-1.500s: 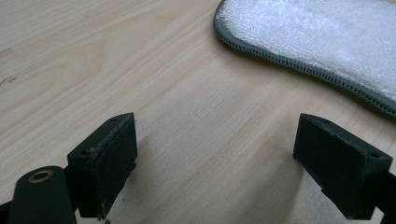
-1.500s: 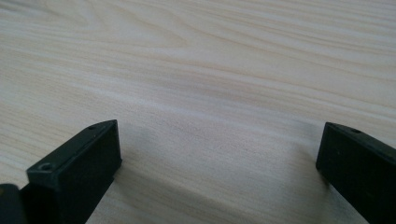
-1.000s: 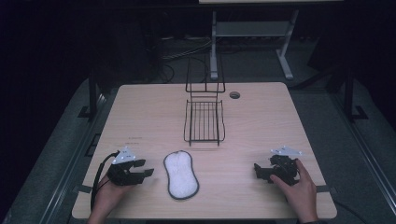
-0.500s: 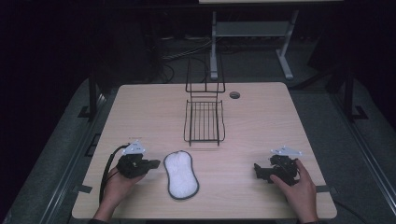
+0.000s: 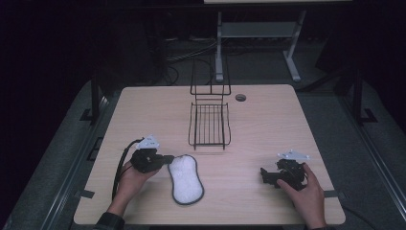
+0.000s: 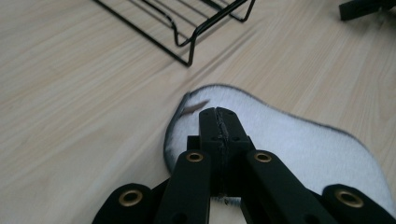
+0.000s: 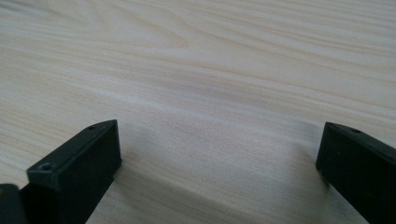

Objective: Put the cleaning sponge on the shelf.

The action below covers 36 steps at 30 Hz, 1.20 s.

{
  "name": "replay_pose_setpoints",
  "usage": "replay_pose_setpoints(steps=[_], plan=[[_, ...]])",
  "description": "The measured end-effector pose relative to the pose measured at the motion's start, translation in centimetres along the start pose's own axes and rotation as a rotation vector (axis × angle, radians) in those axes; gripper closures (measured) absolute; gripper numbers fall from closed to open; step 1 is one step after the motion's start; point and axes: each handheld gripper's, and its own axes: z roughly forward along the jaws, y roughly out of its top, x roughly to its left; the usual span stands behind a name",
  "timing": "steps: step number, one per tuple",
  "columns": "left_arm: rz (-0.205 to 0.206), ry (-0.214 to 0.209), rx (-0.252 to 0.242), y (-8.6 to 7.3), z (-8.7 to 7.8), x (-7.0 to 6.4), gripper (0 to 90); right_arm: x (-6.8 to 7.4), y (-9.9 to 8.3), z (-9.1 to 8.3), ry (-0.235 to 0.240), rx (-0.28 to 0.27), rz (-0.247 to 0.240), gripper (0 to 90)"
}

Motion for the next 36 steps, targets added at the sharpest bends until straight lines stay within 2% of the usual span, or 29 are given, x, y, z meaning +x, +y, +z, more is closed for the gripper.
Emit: replay_pose_setpoints(steps=[6,9,14,20,21,25,36], plan=[[0.012,-0.040,-0.005,1.5,1.9,-0.4,89.6,0.0,0.0,0.0,0.000,0.000,-0.001,0.0],[0.026,-0.049,0.004,2.1,2.6,-0.4,89.6,0.0,0.0,0.0,0.000,0.000,-0.001,0.0],[0.021,-0.062,0.005,2.5,3.6,-0.3,89.6,0.0,0.0,0.0,0.000,0.000,-0.001,0.0],[0.031,-0.059,0.063,2.4,5.1,-0.2,89.6,0.0,0.0,0.0,0.001,0.000,-0.001,0.0],[0.041,-0.055,0.076,2.3,5.2,-0.1,89.6,0.0,0.0,0.0,0.001,0.000,-0.002,0.0],[0.040,-0.048,0.098,2.0,5.5,0.0,89.6,0.0,0.0,0.0,0.001,0.000,-0.001,0.0],[0.023,-0.031,0.100,1.3,4.5,0.5,89.6,0.0,0.0,0.0,0.001,0.000,-0.001,0.0]])
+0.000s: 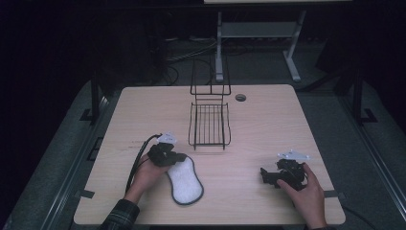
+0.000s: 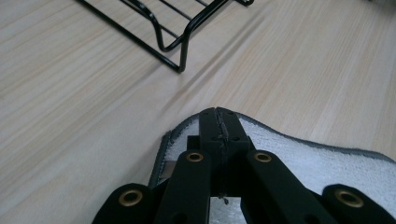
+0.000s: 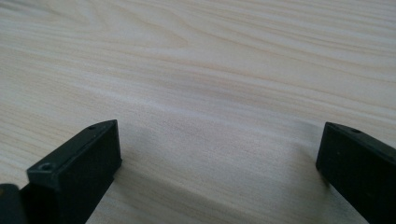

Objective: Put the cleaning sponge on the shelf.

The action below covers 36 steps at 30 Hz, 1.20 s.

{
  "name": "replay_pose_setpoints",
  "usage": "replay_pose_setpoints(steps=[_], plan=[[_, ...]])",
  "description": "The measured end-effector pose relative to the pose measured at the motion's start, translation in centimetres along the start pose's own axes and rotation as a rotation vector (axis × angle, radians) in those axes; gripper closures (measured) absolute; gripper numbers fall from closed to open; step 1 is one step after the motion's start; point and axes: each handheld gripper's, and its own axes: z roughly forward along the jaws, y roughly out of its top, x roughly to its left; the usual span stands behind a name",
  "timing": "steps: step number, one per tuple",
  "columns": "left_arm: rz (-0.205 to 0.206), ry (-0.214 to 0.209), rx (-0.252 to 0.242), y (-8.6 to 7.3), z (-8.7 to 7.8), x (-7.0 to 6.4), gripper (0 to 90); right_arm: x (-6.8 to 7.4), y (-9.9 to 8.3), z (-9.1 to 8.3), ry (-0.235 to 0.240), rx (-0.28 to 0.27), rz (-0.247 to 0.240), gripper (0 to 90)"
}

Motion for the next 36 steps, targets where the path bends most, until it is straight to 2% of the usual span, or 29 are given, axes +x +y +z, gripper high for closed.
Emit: replay_pose_setpoints(steps=[8,13,16,26,29,33,36], plan=[[-0.016,0.019,0.008,-1.0,-1.2,0.4,89.6,0.0,0.0,0.0,0.000,0.000,0.000,0.0],[-0.026,0.052,0.016,-2.0,-2.4,0.6,89.6,0.0,0.0,0.0,0.000,0.000,0.000,0.0],[-0.036,0.058,0.016,-2.4,-2.8,0.6,89.6,0.0,0.0,0.0,0.000,0.000,-0.001,0.0],[-0.109,0.099,0.001,-5.2,-5.6,0.9,89.6,0.0,0.0,0.0,0.001,0.000,0.000,0.0],[-0.117,0.114,0.000,-5.9,-6.3,1.0,89.6,0.0,0.0,0.0,0.001,0.000,-0.002,0.0],[-0.133,0.111,-0.017,-6.2,-6.7,0.9,89.6,0.0,0.0,0.0,0.001,0.000,0.000,0.0],[-0.118,0.105,-0.033,-5.7,-6.9,0.3,89.6,0.0,0.0,0.0,0.001,0.000,-0.001,0.0]])
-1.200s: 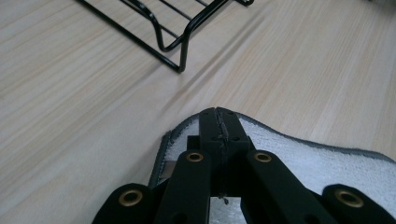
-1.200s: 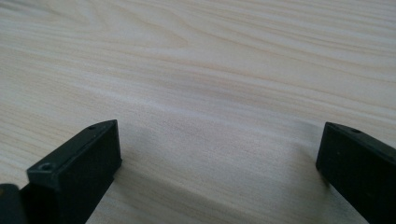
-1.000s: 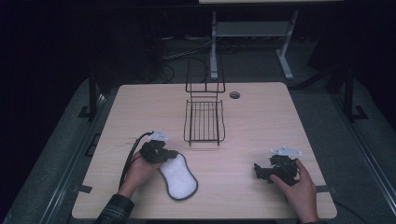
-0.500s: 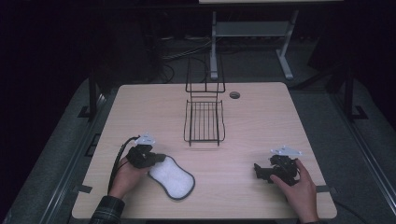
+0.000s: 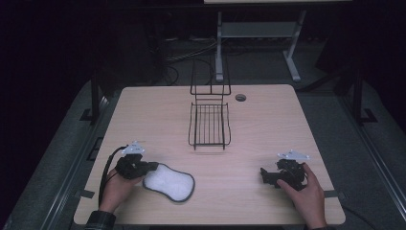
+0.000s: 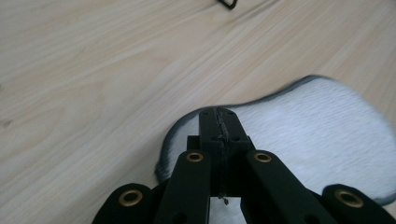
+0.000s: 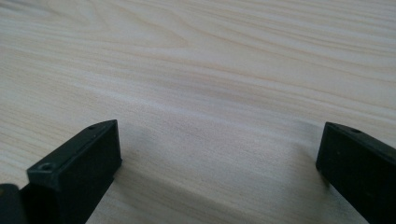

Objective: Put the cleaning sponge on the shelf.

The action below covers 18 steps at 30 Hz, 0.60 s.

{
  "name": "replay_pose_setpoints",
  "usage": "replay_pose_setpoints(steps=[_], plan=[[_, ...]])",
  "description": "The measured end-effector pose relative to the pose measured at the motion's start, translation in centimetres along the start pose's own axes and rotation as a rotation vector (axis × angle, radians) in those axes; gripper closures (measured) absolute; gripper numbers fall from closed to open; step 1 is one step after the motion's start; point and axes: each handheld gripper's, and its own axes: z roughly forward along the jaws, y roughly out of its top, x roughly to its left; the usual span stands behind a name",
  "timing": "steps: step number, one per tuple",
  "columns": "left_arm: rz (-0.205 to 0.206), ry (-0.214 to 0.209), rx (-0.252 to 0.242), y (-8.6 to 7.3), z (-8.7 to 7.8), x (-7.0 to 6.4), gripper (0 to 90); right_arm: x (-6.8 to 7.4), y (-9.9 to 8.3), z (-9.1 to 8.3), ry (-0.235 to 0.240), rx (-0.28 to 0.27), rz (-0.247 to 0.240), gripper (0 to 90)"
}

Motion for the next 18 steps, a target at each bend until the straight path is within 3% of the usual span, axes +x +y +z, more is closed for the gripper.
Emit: replay_pose_setpoints(steps=[4,5,11,14,18], plan=[[0.019,-0.016,-0.019,0.5,-0.1,-1.1,89.6,0.0,0.0,0.0,0.000,0.000,0.000,0.0],[0.027,-0.028,-0.027,0.6,0.0,-2.0,89.6,0.0,0.0,0.0,0.000,0.000,0.001,0.0],[0.071,-0.051,-0.028,0.9,0.5,-4.4,89.6,0.0,0.0,0.0,0.000,0.000,0.000,0.0],[0.083,-0.077,-0.022,0.7,0.8,-5.9,89.6,0.0,0.0,0.0,0.000,0.000,-0.001,0.0],[0.091,-0.100,-0.002,0.5,1.3,-6.7,89.6,0.0,0.0,0.0,0.000,0.000,0.000,0.0]])
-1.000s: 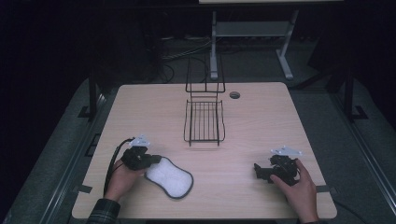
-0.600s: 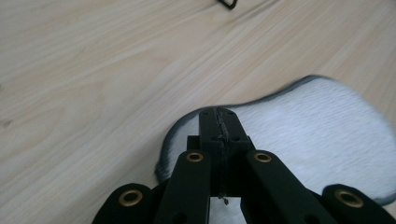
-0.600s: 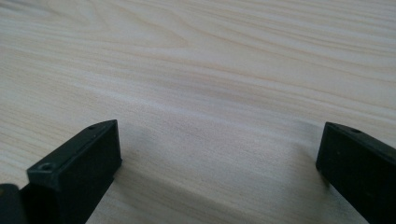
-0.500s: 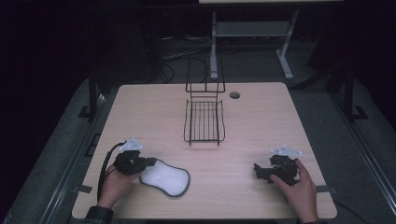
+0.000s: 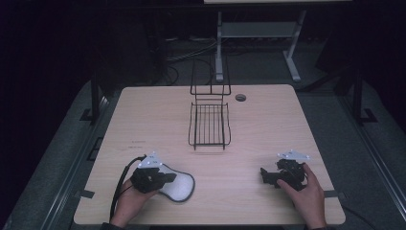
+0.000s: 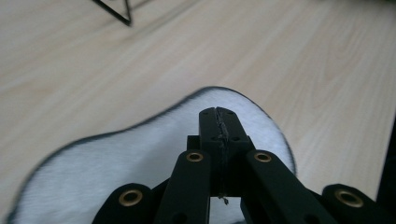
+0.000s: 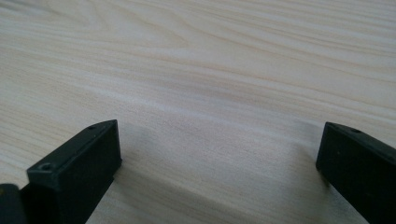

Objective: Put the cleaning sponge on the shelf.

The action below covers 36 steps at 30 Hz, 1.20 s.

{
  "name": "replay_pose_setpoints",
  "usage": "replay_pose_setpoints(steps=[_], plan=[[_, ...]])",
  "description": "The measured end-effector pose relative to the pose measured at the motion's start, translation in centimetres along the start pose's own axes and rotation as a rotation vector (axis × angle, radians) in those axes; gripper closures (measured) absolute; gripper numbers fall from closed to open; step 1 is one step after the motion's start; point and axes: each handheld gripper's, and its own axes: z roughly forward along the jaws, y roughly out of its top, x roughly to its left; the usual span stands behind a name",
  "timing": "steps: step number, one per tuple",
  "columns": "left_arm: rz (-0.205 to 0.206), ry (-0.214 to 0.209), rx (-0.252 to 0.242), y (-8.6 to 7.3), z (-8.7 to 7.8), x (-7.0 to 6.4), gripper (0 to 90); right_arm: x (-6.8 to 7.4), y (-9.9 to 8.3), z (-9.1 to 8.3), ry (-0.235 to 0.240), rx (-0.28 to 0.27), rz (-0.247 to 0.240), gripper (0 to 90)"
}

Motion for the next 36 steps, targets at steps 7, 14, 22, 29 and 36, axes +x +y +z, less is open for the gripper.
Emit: replay_pose_setpoints(steps=[7,14,22,29,36], plan=[[0.020,-0.020,0.064,0.0,1.6,-0.6,89.6,0.0,0.0,0.0,0.000,0.001,-0.002,0.0],[0.023,-0.019,0.071,0.6,2.1,-0.3,89.6,0.0,0.0,0.0,0.000,0.000,-0.003,0.0],[0.016,-0.008,0.073,1.9,3.2,0.2,89.6,0.0,0.0,0.0,0.000,0.001,-0.002,0.0],[0.017,0.003,0.084,2.8,3.8,1.5,89.6,0.0,0.0,0.0,0.000,0.001,-0.002,0.0],[0.007,0.033,0.084,3.7,4.3,2.5,89.6,0.0,0.0,0.0,0.000,0.001,-0.001,0.0]])
